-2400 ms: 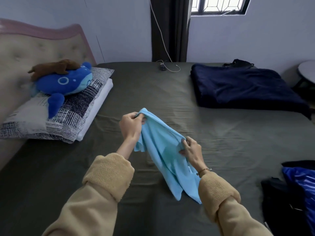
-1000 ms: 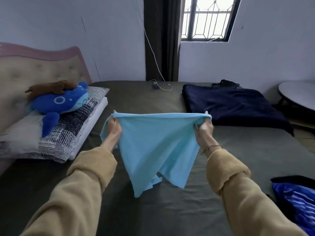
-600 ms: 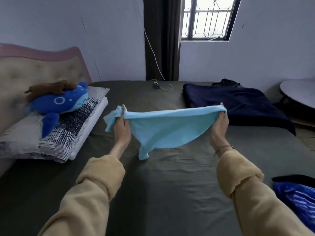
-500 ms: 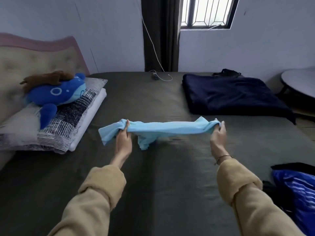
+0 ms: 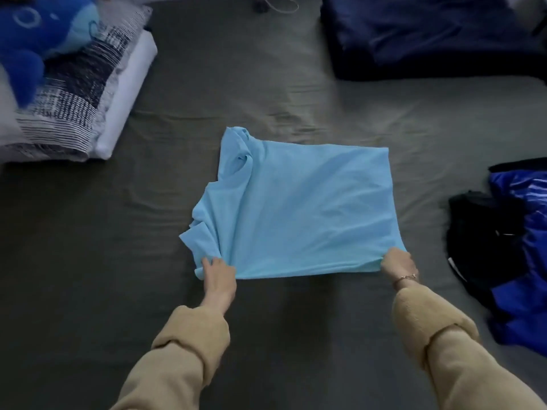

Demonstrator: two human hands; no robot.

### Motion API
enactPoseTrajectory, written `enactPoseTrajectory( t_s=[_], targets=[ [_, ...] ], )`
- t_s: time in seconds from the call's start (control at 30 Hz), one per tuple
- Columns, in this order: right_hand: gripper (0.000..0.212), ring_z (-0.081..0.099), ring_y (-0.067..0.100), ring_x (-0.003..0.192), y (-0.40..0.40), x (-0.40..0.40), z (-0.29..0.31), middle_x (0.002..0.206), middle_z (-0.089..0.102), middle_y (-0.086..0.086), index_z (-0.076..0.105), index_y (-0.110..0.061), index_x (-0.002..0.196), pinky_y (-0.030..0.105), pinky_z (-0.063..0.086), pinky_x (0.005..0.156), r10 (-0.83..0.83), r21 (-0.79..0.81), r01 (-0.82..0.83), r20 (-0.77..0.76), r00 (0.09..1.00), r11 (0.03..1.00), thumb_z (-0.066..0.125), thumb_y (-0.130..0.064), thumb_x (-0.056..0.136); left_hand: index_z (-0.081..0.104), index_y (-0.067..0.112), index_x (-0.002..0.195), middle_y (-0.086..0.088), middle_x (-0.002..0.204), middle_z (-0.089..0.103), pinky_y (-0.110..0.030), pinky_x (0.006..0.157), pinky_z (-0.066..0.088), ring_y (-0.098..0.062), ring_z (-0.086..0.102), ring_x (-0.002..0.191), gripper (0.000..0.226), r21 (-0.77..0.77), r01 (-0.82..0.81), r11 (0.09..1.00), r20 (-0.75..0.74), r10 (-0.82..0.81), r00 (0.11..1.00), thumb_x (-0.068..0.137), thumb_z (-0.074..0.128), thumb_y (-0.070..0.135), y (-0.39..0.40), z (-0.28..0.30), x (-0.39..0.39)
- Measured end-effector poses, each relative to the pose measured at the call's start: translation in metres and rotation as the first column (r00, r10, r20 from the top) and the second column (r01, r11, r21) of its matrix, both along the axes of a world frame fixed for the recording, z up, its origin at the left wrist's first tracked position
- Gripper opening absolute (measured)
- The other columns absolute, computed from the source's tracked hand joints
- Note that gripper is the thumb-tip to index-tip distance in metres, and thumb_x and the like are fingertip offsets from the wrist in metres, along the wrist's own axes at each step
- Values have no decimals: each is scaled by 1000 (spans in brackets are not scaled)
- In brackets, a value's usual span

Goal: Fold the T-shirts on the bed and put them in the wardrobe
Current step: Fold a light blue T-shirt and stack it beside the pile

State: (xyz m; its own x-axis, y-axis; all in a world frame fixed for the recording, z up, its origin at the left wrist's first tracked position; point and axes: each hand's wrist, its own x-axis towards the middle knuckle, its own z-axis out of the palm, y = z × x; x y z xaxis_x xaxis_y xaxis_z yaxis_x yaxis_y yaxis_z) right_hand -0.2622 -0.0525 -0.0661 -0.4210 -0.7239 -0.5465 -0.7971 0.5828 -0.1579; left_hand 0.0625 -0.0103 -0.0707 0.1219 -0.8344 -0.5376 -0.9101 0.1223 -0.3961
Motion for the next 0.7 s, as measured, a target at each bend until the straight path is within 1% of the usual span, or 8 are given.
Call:
enactPoseTrajectory(
  t_s=[0.1,0.2,0.27,0.33,0.4,0.5,0.6,0.7],
  targets=[
    [32,37,29,132,21,-9,-13,133,50,16,57,-6,118,47,23,111,66,91,-52,-159,985,995,41,-5,91,59,22,117,-5,125,49,-44,110,19,-23,38,122,26,66,276,959,93,-282,955,94,47,21,15,-9,-14],
    [35,24,27,139,40,-15,-21,141,44,14,55,-10,124,49,15,114,94,162,-54,-254,963,985,41,-9,92,60,19,120,-6,128,45,-47,113,13,-24,34,127,29,62,374,925,46,-377,925,92,52,25,25,-17,-22],
    [36,16,27,142,55,-20,-25,143,42,11,56,-13,124,53,12,113,115,227,-51,-278,954,973,40,-8,92,57,18,122,-3,128,49,-47,114,11,-23,38,127,32,108,347,932,24,-351,936,91,54,25,38,-24,-24],
    [34,19,26,141,66,-25,-28,136,49,7,58,-16,118,56,13,111,172,229,-101,-313,934,968,41,-6,91,54,19,122,-1,124,56,-47,114,9,-23,44,123,33,137,282,949,-5,-284,959,89,56,20,49,-30,-23],
    [32,33,23,132,70,-28,-28,126,53,4,60,-19,114,49,25,108,275,174,-226,-366,889,959,45,-6,89,51,18,121,0,121,58,-45,113,13,-23,48,121,33,130,227,965,-34,-225,974,89,55,15,55,-32,-20],
    [29,50,20,115,68,-29,-26,119,56,2,63,-20,109,30,40,89,385,117,-367,-340,858,923,48,-6,88,52,17,116,-2,116,60,-39,108,23,-23,53,114,30,131,190,973,-59,-184,981,88,52,8,59,-30,-19],
    [30,59,23,109,69,-24,-27,118,61,4,62,-15,112,28,46,81,452,174,-418,-278,848,892,46,-3,90,55,15,114,-4,117,60,-31,98,33,-23,57,111,27,178,156,971,-92,-142,986,89,51,6,56,-28,-22],
    [33,59,22,111,74,-29,-25,122,60,3,58,-14,119,28,46,83,432,249,-368,-294,853,896,42,-2,92,58,11,116,-6,122,58,-29,91,41,-25,58,113,28,268,142,953,-91,-122,988,89,54,7,52,-22,-26]
  ],
)
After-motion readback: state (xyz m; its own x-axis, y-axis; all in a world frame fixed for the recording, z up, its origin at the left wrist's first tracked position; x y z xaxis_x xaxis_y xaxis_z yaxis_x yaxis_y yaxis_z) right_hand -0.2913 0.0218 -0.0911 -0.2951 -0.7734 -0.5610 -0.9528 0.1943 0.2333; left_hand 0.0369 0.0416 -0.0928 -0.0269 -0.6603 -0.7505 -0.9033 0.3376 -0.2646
